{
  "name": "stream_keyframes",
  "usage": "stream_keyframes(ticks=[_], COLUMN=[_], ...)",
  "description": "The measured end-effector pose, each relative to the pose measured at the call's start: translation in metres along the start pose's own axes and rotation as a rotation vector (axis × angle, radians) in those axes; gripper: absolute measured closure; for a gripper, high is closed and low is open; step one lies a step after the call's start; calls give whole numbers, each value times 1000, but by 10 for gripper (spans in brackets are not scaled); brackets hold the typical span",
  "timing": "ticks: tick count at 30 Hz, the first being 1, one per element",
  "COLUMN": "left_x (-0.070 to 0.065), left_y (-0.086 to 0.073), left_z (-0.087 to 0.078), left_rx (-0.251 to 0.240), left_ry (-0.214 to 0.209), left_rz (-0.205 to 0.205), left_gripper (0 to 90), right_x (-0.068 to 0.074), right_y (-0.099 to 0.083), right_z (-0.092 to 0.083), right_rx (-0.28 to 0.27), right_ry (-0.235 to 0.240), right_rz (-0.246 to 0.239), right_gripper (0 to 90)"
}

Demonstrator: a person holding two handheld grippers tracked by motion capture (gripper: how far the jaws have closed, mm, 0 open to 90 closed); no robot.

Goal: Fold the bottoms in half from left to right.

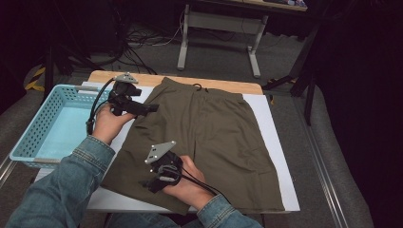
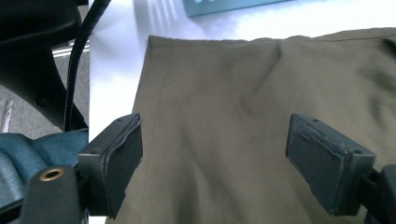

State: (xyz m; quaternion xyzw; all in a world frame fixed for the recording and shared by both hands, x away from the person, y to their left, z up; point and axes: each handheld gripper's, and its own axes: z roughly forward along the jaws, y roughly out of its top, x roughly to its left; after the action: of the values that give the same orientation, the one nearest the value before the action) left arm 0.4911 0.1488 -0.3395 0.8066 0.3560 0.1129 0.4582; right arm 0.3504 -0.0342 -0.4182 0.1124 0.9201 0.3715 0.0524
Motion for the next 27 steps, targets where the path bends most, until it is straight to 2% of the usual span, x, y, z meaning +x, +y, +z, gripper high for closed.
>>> stream_keyframes(ticks=[2,3,4,5,8,9,10,15,18,21,22,24,25,27], left_x=[2,3,4,5,5,6,6,8,6,8,7,8,9,10], left_y=[0,0,0,0,0,0,0,0,0,1,0,0,0,0], left_z=[3,3,5,5,7,7,7,8,10,10,11,12,13,14], left_rx=[1,2,3,7,10,11,14,10,11,17,13,27,26,30], left_ry=[12,26,24,34,46,56,50,67,67,75,65,60,67,73], left_rz=[-26,-21,-39,-39,-44,-38,-48,-32,-38,-21,-40,-49,-43,-57], left_gripper=[49,56,60,68,74,75,76,97,103,113,117,123,125,126], right_x=[2,2,3,6,8,11,13,19,23,27,29,30,31,33], right_y=[1,2,2,3,3,3,3,4,4,2,2,2,2,2], right_z=[9,13,15,20,27,30,32,40,46,51,52,55,57,58], right_rx=[14,19,27,27,43,43,46,62,78,97,100,108,113,111], right_ry=[17,19,19,26,37,41,50,67,79,80,79,83,80,61], right_rz=[0,-9,-25,-11,-35,-22,-25,-38,-49,-59,-57,-66,-70,-83], right_gripper=[194,195,196,198,206,206,207,209,212,213,215,220,225,250])
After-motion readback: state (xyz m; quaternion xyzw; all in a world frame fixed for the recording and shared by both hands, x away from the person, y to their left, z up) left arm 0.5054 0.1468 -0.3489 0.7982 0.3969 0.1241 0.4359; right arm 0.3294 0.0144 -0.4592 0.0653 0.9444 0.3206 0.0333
